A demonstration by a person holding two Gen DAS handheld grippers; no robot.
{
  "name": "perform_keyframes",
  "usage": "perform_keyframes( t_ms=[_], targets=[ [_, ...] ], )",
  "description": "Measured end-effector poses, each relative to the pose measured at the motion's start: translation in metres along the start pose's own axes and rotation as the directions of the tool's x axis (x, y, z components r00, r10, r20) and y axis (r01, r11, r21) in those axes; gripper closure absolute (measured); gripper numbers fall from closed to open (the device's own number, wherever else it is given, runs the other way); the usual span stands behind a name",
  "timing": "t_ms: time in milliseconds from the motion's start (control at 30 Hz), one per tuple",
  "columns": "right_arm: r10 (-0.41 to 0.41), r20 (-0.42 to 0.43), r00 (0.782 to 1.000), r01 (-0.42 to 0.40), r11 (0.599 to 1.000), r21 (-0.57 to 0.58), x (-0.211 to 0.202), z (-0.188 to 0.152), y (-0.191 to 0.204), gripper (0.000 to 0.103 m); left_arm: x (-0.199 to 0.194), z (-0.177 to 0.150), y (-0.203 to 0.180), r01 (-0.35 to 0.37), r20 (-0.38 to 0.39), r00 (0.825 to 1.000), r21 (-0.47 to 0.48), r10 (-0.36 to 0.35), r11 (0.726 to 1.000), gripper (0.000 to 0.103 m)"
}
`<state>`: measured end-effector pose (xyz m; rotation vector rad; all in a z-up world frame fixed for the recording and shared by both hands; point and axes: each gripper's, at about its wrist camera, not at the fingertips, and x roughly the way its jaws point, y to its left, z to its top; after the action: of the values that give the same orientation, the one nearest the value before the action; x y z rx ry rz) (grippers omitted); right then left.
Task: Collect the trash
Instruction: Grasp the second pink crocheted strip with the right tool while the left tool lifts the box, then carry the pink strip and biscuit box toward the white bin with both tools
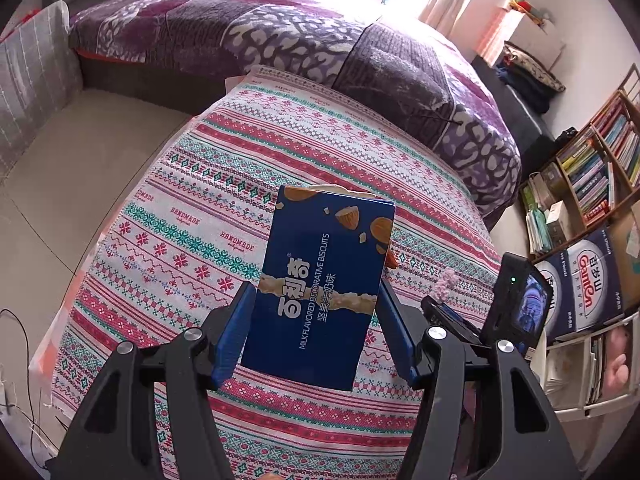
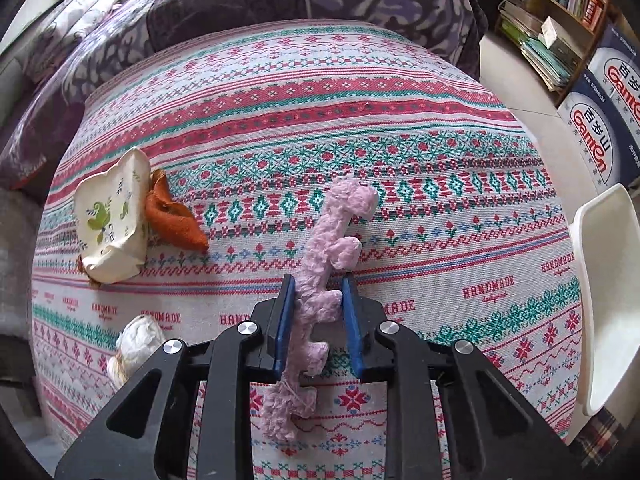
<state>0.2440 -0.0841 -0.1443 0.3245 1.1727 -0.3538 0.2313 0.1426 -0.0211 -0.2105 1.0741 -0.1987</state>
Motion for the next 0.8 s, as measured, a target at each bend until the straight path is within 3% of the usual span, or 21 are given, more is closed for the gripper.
perform_keyframes(
  t_ms=[433,800],
  targets=[
    [0.056,0.161,0.985,-0.038,0.992,-0.118,-0.082,-0.012,-0.013,0.080,-0.006,-0.003,-0.017,-0.048,0.096,0.994,0.006,0.047,0.999,0.043],
    [0.105,0.242,0.964,-0.077,0.989,-0.122,-0.108,-0.019,-0.047,0.080,-0.006,-0.014,-0.038,-0.078,0.159,0.985,0.023,0.073,0.997,0.043]
  ],
)
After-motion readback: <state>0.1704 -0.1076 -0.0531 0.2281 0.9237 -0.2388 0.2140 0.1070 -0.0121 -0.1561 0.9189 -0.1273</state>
